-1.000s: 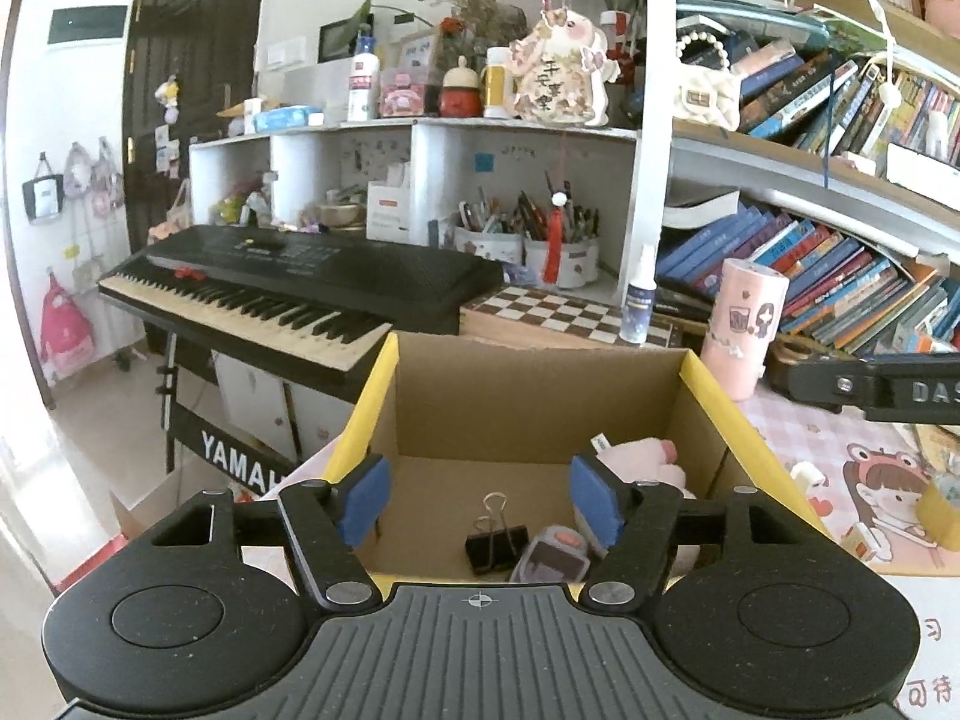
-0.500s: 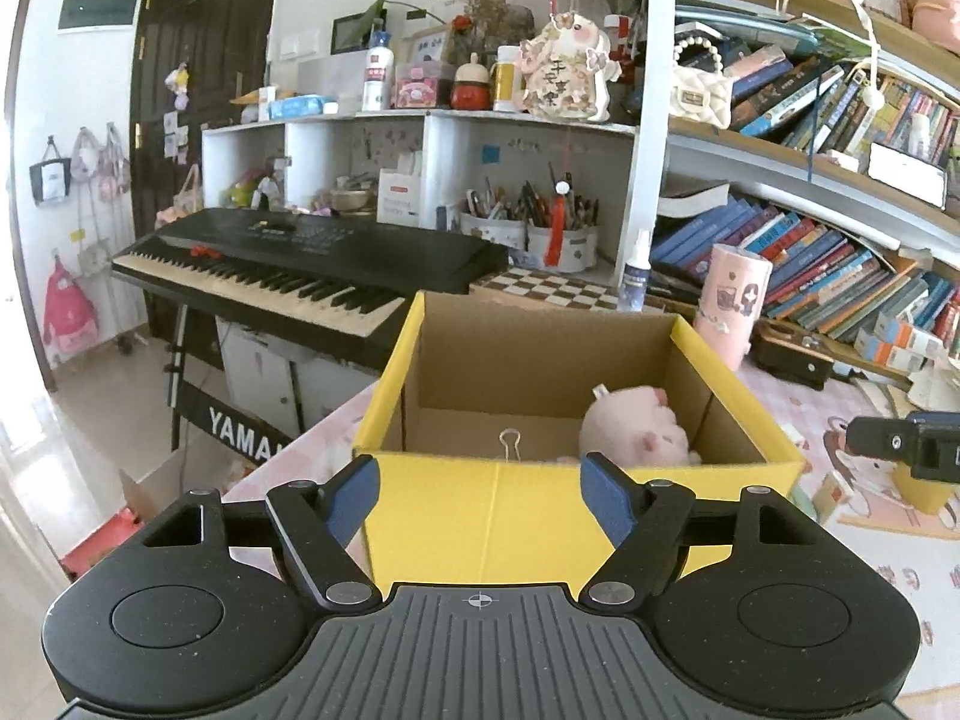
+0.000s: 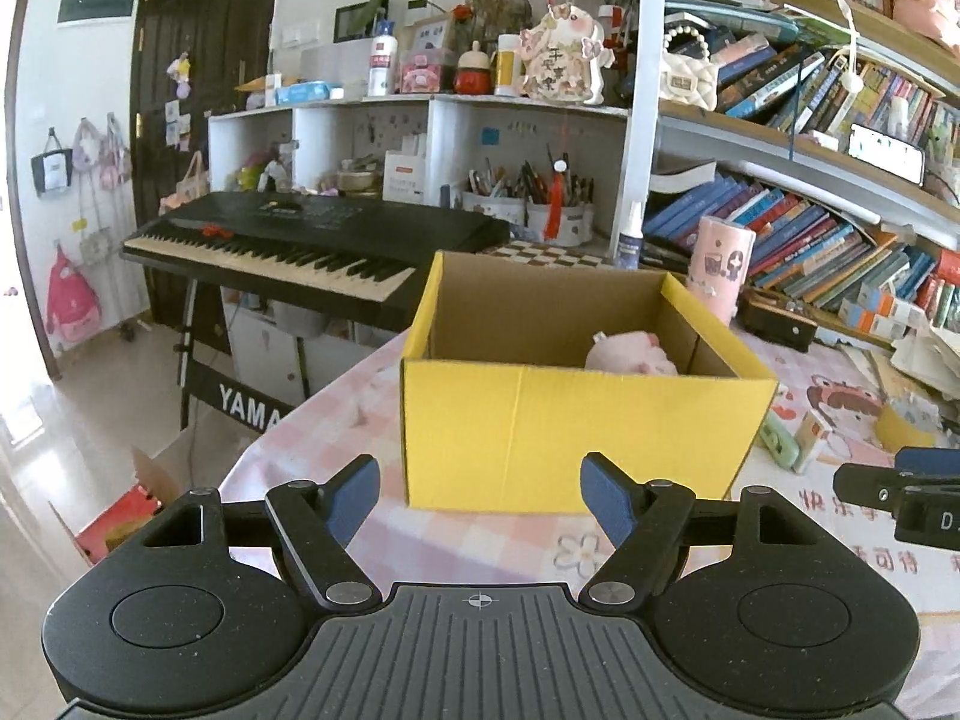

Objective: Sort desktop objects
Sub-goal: 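Lift both open tools out of the yellow box and back over the mat, then lower the left tool onto the small white-and-red box and close on it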

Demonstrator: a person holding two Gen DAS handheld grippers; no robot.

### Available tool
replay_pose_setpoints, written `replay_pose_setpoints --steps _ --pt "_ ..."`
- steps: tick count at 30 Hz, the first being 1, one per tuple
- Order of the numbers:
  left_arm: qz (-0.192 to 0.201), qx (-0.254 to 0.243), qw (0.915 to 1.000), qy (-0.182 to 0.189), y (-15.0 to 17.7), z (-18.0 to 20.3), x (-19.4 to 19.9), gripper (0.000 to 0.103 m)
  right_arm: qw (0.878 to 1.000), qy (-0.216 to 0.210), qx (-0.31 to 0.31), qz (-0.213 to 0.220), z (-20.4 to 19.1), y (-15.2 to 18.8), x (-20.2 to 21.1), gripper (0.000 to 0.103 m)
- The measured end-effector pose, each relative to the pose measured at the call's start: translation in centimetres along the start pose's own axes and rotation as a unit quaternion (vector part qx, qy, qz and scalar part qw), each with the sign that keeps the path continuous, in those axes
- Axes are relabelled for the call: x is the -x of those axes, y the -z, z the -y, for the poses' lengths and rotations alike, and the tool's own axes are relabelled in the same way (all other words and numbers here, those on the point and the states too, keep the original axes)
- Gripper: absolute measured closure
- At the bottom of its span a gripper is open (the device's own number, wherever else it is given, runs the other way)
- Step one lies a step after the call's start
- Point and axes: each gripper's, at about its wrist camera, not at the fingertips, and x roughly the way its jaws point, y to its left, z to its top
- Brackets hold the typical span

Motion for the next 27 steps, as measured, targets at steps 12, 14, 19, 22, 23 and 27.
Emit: replay_pose_setpoints --steps 12,14,19,22,23,27 --pt "-0.020 -0.026 0.9989 0.033 2.4 1.4 1.7 0.027 0.999 0.008 0.004 -0.033 -1.3 3.8 2.1 0.043" --pt "-0.026 -0.034 0.9981 0.044 2.8 1.9 1.8 0.027 0.999 0.013 -0.001 -0.038 -1.3 4.3 2.4 0.043" --pt "-0.038 -0.050 0.9958 0.066 3.5 3.0 1.9 0.027 0.999 0.024 -0.010 -0.046 -0.9 5.3 3.1 0.043" --pt "-0.043 -0.058 0.9942 0.080 3.8 3.8 1.8 0.027 0.998 0.031 -0.012 -0.050 -0.7 5.7 3.4 0.043" --pt "-0.045 -0.060 0.9936 0.085 3.9 4.1 1.7 0.027 0.998 0.033 -0.013 -0.051 -0.5 5.8 3.5 0.043" --pt "-0.046 -0.075 0.9908 0.103 3.9 5.5 1.4 0.027 0.997 0.046 -0.023 -0.055 0.4 6.0 3.7 0.043"
